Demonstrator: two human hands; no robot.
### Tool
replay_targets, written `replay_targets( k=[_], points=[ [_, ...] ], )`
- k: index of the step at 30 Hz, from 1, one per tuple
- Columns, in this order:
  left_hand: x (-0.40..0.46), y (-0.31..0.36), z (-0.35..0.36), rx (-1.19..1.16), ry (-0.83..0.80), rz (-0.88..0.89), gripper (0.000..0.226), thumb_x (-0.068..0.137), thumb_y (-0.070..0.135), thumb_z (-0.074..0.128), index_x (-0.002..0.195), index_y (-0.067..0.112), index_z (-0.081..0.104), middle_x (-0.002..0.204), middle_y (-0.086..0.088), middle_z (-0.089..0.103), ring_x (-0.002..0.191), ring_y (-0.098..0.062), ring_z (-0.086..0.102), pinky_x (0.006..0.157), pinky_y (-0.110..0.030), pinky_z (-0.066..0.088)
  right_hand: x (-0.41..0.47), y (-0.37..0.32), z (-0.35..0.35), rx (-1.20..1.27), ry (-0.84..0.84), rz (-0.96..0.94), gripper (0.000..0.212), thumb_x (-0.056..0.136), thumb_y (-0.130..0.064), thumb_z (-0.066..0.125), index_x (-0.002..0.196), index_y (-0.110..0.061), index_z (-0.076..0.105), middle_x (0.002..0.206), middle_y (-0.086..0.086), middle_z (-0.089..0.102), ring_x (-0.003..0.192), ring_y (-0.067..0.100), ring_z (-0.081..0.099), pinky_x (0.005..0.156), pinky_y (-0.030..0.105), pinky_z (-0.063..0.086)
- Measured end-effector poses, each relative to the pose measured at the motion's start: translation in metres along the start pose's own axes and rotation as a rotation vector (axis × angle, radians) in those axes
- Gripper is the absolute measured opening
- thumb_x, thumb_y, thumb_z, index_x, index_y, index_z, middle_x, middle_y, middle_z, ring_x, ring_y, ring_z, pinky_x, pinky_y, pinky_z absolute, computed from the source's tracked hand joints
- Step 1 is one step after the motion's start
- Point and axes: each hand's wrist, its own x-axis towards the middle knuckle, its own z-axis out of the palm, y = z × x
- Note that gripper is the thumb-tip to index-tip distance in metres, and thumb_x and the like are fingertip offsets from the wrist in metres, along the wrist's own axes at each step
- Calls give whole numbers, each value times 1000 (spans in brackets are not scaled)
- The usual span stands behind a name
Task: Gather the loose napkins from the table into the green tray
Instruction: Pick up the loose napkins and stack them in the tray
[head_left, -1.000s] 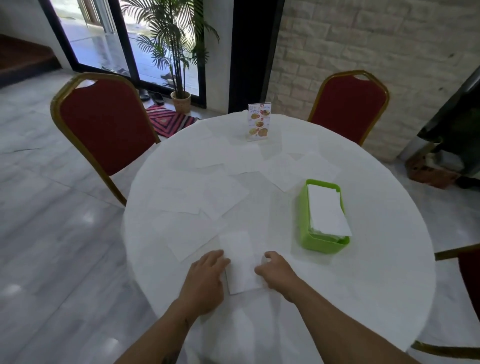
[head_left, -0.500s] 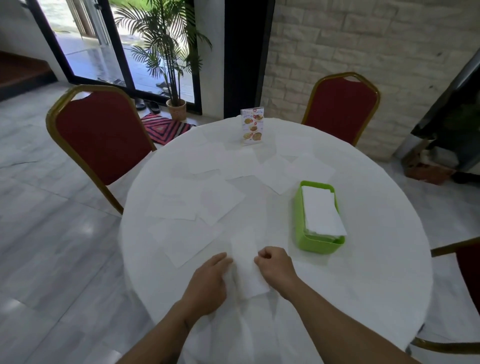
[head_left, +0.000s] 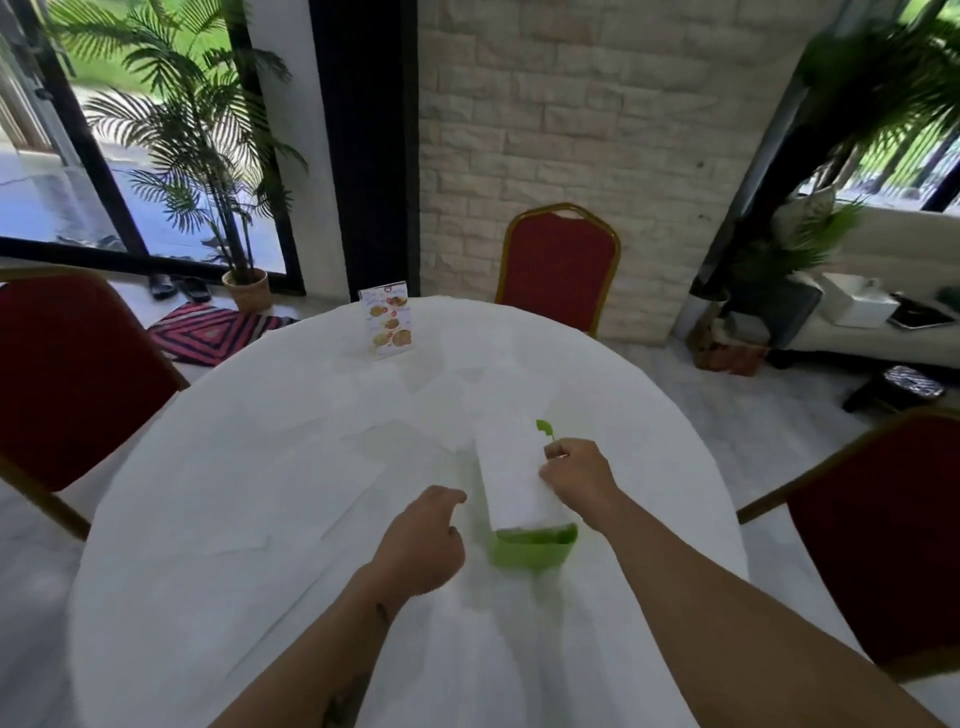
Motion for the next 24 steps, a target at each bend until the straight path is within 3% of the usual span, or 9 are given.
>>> replay_targets(
  k=[4,8,11,13,16,18,20,24],
  points=[
    [11,15,13,68,-82,-1,60,86,10,41,145,20,35,153,4,32,136,-16,38,113,-27,29,17,30,-1,-113,5,56,25,79,-5,53,99,-7,68,103,12,69,89,26,61,80,34,52],
    [16,28,24,106,-87,26,65,87,10,41,149,20,25,159,2,20,141,-18,29,114,-28,25,29,37,5,-54,11,38,39,78,-5,55,116,-12,61,114,8,63,100,27,61,79,29,48],
    [21,36,33,135,-76,25,63,90,13,41,150,20,23,160,2,18,142,-19,28,114,-31,27,30,42,8,-34,2,21,41,75,-7,54,115,-14,55,111,9,61,95,28,61,75,32,50],
    [27,39,38,153,-60,32,61,91,17,40,150,19,23,160,1,18,142,-20,28,116,-32,28,28,45,8,-182,-8,-65,43,75,-11,54,117,-16,51,115,8,57,102,28,57,80,34,49],
    [36,42,44,194,-73,43,61,92,19,42,150,16,24,160,0,16,143,-21,24,117,-34,25,21,49,6,-624,-4,-396,48,78,-23,52,125,-18,52,130,4,48,118,26,44,91,36,41],
    [41,44,47,215,-79,20,62,93,23,42,151,17,21,161,0,11,145,-21,20,118,-36,23,17,53,6,-802,-102,-578,51,81,-32,49,129,-19,52,140,4,44,125,27,39,100,41,33],
    [46,46,51,230,-61,-3,61,95,26,41,151,18,20,162,0,10,146,-21,18,118,-36,23,17,61,6,-856,-196,-619,50,86,-36,47,133,-21,48,147,4,40,132,26,34,108,45,25],
    [53,49,52,198,-47,7,64,92,24,43,151,19,20,162,2,10,146,-17,17,119,-35,21,22,72,0,-818,-221,-653,59,88,-43,41,143,-21,39,155,3,33,143,23,25,117,49,14]
  ],
)
